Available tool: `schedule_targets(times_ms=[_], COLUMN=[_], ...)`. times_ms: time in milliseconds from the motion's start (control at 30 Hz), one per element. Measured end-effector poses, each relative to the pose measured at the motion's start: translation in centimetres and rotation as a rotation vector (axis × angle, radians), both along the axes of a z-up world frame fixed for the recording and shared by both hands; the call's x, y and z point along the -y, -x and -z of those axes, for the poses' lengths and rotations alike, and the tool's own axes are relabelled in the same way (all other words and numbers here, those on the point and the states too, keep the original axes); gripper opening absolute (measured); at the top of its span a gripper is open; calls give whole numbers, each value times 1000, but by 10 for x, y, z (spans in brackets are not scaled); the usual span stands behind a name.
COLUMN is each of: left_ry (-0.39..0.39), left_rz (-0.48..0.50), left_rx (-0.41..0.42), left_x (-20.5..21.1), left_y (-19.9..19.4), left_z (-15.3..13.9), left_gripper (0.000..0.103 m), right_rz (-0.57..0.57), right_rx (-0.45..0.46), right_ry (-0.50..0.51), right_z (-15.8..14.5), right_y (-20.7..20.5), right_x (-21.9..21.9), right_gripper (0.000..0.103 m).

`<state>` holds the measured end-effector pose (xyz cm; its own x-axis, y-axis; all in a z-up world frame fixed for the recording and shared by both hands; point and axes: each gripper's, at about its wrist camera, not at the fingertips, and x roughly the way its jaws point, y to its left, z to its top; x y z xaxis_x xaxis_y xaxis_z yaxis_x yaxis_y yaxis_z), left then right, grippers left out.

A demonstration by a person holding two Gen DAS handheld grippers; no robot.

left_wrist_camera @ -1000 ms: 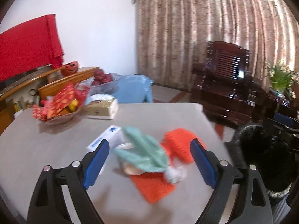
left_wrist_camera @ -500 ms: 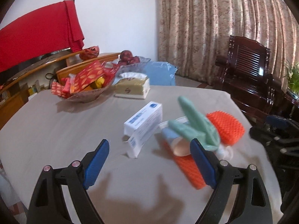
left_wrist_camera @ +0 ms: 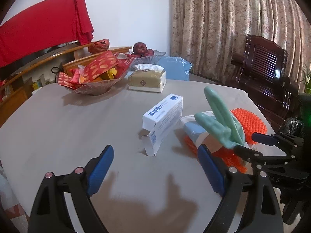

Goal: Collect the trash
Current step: 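Return to the table and grasp the white-cuffed green glove with the right tool, then grasp the blue-and-white paper cup with the left tool while the right tool holds the glove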

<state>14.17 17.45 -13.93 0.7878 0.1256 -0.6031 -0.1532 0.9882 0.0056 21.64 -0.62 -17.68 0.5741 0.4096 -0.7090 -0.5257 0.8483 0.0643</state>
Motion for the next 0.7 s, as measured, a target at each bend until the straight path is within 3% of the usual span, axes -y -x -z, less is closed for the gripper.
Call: schedule_targets(times_ms=[133,500,533,600,700], left_ry=[9,19,18,15,11], left_rz=[-2,-15,-14,-10,-6], left_rx=[-8,-12,-12,-11,-11], left_x=[-2,-4,-4,-2,0], left_y=[-4,-4,-3,-3,-3], left_z=[3,4,4,2,1], left_gripper=[86,86,86,86,86], right_rz=[-14,-66,-66,-61,-67], right_rx=[-17,-30,-35,-46,-55], right_ry=[0,26,26,37,13], right_z=[4,5,8,12,10], right_y=[-6,-4,-5,-7,-7], right_x=[-5,-9,-10,-11,-8], right_gripper=[59,58,56,38,29])
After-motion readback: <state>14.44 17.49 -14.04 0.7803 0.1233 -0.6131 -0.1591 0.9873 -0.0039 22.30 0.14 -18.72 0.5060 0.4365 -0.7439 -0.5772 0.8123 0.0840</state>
